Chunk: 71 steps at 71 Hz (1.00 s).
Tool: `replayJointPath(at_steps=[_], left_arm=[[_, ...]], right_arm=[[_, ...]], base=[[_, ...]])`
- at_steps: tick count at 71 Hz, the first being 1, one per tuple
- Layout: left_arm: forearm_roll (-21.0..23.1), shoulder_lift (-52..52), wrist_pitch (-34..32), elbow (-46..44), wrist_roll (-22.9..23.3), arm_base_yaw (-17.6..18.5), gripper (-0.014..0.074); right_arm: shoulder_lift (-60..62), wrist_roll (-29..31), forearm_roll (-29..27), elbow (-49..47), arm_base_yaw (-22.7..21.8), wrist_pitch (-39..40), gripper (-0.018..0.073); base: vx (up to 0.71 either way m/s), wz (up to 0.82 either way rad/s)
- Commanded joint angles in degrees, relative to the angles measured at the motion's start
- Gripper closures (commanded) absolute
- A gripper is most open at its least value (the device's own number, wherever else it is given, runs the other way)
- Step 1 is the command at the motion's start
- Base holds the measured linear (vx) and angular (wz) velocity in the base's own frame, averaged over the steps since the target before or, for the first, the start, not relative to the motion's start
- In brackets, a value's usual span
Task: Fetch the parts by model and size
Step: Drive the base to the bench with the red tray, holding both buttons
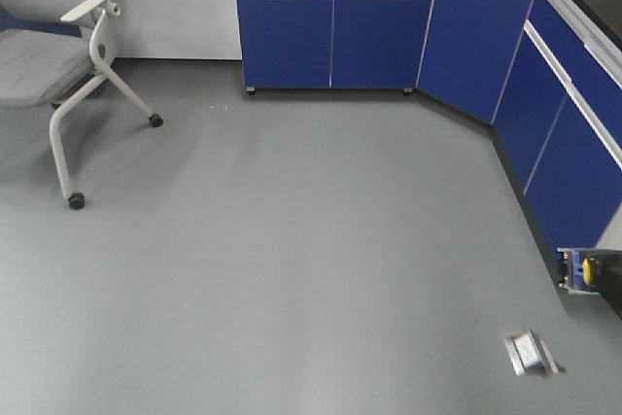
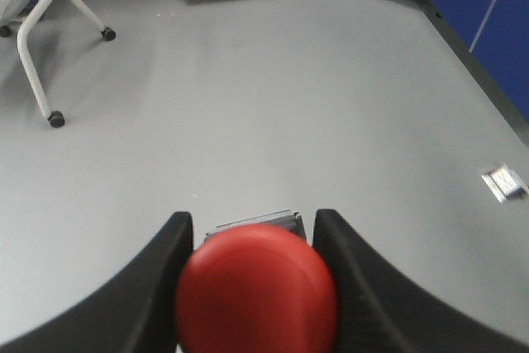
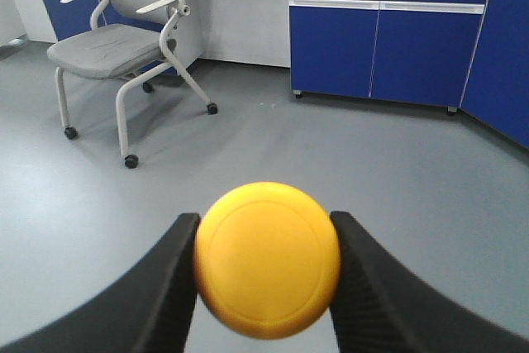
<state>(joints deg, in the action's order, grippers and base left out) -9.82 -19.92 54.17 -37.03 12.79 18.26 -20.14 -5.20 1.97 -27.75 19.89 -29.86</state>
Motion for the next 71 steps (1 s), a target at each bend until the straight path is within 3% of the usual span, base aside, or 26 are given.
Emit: replayJointPath(at_steps=[1,54,71], left_arm=[[-0.4,-0.7,-3.7,-1.4,0.1,0.1,0.0594],[-0.4,-0.8,-3.9,-1.4,0.1,0.1,0.0594],[-0.4,-0.8,-3.9,-1.4,0.1,0.1,0.0594]], right_arm=[[-0.4,0.4,0.4,-1.5,-0.2,4.5,0.0569],[-0.4,0.4,0.4,-1.5,-0.2,4.5,0.0569],[-0.4,0.4,0.4,-1.5,-0.2,4.5,0.0569]], base=[[0.68,0.01],[0.59,-0.02],[0.38,-0.47]])
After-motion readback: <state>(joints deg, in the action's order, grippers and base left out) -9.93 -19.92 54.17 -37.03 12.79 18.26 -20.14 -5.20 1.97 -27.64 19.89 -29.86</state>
